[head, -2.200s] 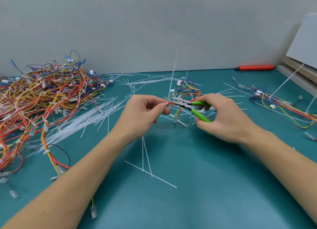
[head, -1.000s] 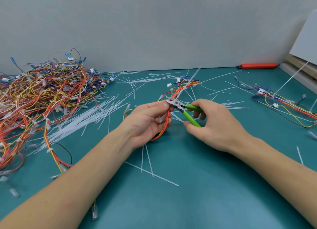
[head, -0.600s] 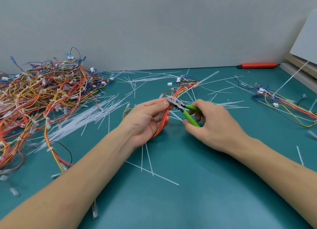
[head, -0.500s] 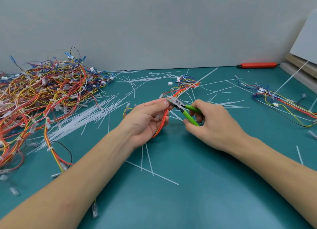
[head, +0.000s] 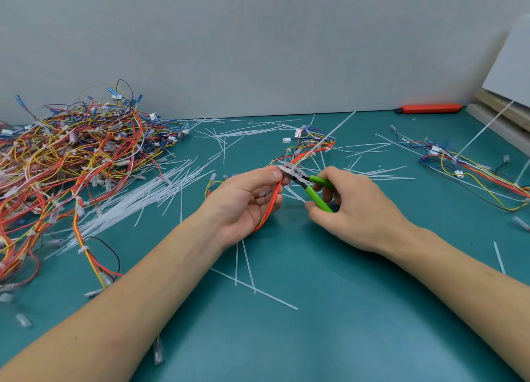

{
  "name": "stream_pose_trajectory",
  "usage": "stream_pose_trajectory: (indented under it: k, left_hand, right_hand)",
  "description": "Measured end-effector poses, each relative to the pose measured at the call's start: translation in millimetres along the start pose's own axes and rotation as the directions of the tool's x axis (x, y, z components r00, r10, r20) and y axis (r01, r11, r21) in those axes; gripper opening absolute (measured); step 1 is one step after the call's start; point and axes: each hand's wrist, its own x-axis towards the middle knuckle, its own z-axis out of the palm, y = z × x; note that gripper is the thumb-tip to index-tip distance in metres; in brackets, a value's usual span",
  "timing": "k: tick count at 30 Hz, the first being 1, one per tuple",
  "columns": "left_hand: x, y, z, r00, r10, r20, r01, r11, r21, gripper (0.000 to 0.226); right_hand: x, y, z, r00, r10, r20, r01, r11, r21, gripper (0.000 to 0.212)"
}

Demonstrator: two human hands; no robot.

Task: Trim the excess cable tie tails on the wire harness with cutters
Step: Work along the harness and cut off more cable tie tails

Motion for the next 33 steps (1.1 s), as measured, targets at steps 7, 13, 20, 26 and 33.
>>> stream_pose_trajectory:
  k: [7,13,20,26,33]
  left_hand:
    - [-0.4,1.8,-1.2,0.999,-0.037,-0.009,0.037,0.999,-0.030,0.012]
    - [-0.3,0.1,-0.2,1.000,-0.026,-0.014,0.026,0.999,-0.026,0.020]
    - [0.0,1.4,-1.6,0.999,-0.034,0.001,0.034,0.999,-0.026,0.013]
    - [1.6,1.8,-3.5,0.997,-0.060,0.039,0.062,0.997,-0.039,0.010]
    - [0.6,1.4,-3.4,0.996,-0.065,0.055,0.067,0.997,-0.041,0.011]
  right_hand:
    - [1.5,0.0,-2.3,1.000,0.021,0.018,-0.022,0.998,0.052,0.018]
    - [-1.0,0.0,-0.9,1.000,0.020,0.006,-0.020,0.999,0.035,0.019]
    - [-1.0,0.4,2.6,1.000,-0.006,0.009,0.005,1.000,0.020,0.025]
    - [0.6,0.1,0.7,1.000,-0.001,0.000,0.001,0.999,0.045,0.022]
    - [-0.3,1.0,1.0,1.000,0.002,-0.030,-0.001,0.999,0.036,0.019]
